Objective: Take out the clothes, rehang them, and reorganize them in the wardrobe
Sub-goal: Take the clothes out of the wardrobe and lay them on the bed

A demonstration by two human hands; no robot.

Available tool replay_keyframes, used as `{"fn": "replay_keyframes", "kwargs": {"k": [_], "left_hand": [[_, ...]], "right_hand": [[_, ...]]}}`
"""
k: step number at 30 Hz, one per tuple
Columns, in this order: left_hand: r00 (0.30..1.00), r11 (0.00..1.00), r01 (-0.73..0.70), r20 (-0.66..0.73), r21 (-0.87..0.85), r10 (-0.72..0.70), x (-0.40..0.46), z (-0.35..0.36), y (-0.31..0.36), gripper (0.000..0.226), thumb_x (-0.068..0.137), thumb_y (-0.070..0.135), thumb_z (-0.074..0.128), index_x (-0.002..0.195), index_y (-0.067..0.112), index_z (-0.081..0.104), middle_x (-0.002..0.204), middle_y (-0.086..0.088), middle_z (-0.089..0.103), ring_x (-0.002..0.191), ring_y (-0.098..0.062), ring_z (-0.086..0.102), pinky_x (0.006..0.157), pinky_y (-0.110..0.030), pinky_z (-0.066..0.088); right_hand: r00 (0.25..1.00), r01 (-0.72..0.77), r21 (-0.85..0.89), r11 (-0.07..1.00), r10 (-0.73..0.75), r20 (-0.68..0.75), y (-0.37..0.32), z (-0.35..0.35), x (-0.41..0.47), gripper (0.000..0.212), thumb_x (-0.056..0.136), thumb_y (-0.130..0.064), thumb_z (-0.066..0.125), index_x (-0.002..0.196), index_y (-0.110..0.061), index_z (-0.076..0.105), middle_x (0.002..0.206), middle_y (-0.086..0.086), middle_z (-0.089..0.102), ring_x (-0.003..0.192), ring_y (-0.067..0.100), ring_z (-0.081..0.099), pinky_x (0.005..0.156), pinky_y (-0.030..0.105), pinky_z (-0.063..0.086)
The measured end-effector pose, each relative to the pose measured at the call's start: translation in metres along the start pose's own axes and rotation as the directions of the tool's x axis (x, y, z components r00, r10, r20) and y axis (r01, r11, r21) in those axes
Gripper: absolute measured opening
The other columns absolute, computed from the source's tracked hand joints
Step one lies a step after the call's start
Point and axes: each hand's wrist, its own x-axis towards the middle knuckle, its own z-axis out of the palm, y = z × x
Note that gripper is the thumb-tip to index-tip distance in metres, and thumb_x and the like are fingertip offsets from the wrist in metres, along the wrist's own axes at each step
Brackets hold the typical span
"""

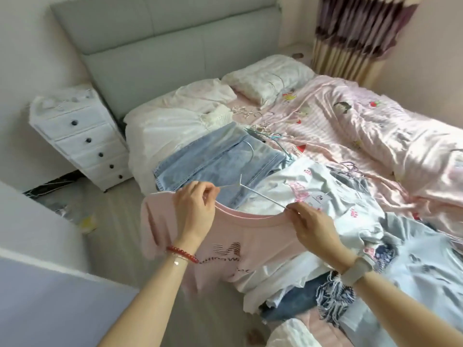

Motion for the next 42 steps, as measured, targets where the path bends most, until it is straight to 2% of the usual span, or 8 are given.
{"fn": "replay_keyframes", "kwargs": {"k": [5, 9, 13, 17, 20, 35, 39, 42], "left_hand": [[0.971, 0.971, -0.238, 0.01, -0.02, 0.238, 0.064, 0.054, 0.067, 0.01, 0.082, 0.019, 0.066, 0.084, 0.011, 0.071, 0.093, -0.007, 0.067, 0.09, -0.028, 0.059, 0.091, -0.049, 0.039], [0.921, 0.939, -0.338, 0.187, -0.056, 0.343, 0.09, 0.099, 0.105, 0.041, 0.089, 0.022, 0.054, 0.13, 0.017, 0.051, 0.138, -0.012, 0.044, 0.131, -0.029, 0.035, 0.107, -0.05, 0.024], [0.844, 0.95, -0.297, 0.439, -0.096, 0.308, 0.086, 0.151, 0.126, 0.055, 0.094, 0.03, 0.045, 0.144, 0.024, 0.025, 0.154, -0.007, 0.015, 0.142, -0.024, 0.007, 0.114, -0.048, 0.011], [0.727, 0.955, -0.288, 0.634, -0.066, 0.263, 0.072, 0.204, 0.136, 0.059, 0.094, 0.037, 0.04, 0.146, 0.029, 0.014, 0.156, -0.002, 0.001, 0.142, -0.021, -0.003, 0.116, -0.047, 0.005], [0.654, 0.962, -0.272, 0.732, -0.011, 0.193, 0.067, 0.25, 0.138, 0.06, 0.094, 0.04, 0.037, 0.147, 0.032, 0.009, 0.156, 0.001, -0.005, 0.142, -0.021, -0.007, 0.114, -0.047, 0.002], [0.361, 0.866, -0.357, 0.907, 0.35, -0.217, 0.021, 0.441, 0.079, 0.066, 0.091, 0.054, 0.029, 0.144, 0.041, -0.009, 0.155, -0.002, -0.017, 0.14, -0.027, -0.019, 0.112, -0.057, -0.003], [0.322, 0.854, -0.367, 0.912, 0.369, -0.256, 0.024, 0.449, 0.073, 0.065, 0.091, 0.056, 0.026, 0.144, 0.041, -0.008, 0.155, -0.002, -0.017, 0.14, -0.027, -0.021, 0.109, -0.057, -0.008], [0.361, 0.869, -0.34, 0.903, 0.36, -0.233, 0.027, 0.444, 0.073, 0.063, 0.092, 0.054, 0.028, 0.146, 0.037, 0.0, 0.156, -0.003, -0.013, 0.142, -0.025, -0.016, 0.11, -0.054, -0.009]], "right_hand": [[0.895, -0.302, -0.072, 0.951, 0.256, -0.366, 0.037, -0.039, 0.016, 0.016, 0.09, -0.01, 0.049, 0.088, -0.006, 0.064, 0.076, 0.01, 0.069, 0.062, 0.029, 0.062, 0.052, 0.029, 0.041], [0.768, -0.463, -0.104, 0.88, 0.34, -0.542, 0.065, -0.073, 0.031, 0.011, 0.089, -0.011, 0.053, 0.086, -0.008, 0.064, 0.078, 0.015, 0.069, 0.067, 0.034, 0.062, 0.059, 0.029, 0.031], [0.7, -0.586, -0.027, 0.81, 0.489, -0.521, 0.111, -0.101, 0.041, 0.018, 0.092, -0.016, 0.049, 0.093, -0.006, 0.063, 0.089, 0.018, 0.068, 0.082, 0.036, 0.062, 0.066, 0.033, 0.036], [0.57, -0.732, 0.04, 0.68, 0.644, -0.51, 0.165, -0.122, 0.051, 0.024, 0.094, -0.023, 0.043, 0.097, -0.01, 0.063, 0.1, 0.018, 0.067, 0.096, 0.036, 0.058, 0.092, 0.044, 0.04], [0.488, -0.807, 0.065, 0.588, 0.724, -0.486, 0.221, -0.13, 0.065, 0.027, 0.094, -0.026, 0.039, 0.101, -0.013, 0.061, 0.105, 0.019, 0.065, 0.101, 0.037, 0.056, 0.092, 0.042, 0.038], [0.534, -0.845, -0.052, 0.533, 0.845, -0.012, 0.471, 0.027, 0.098, 0.021, 0.09, -0.014, 0.041, 0.1, -0.006, 0.058, 0.106, 0.021, 0.061, 0.106, 0.038, 0.052, 0.083, 0.041, 0.038], [0.53, -0.801, -0.216, 0.559, 0.829, 0.18, 0.475, 0.049, 0.086, 0.043, 0.095, -0.026, 0.035, 0.136, -0.016, 0.035, 0.147, 0.009, 0.032, 0.136, 0.026, 0.024, 0.11, 0.047, 0.018], [0.577, -0.748, -0.268, 0.607, 0.794, 0.189, 0.462, 0.055, 0.088, 0.05, 0.095, -0.03, 0.034, 0.142, -0.02, 0.024, 0.153, 0.005, 0.017, 0.141, 0.024, 0.011, 0.111, 0.053, 0.01]]}}
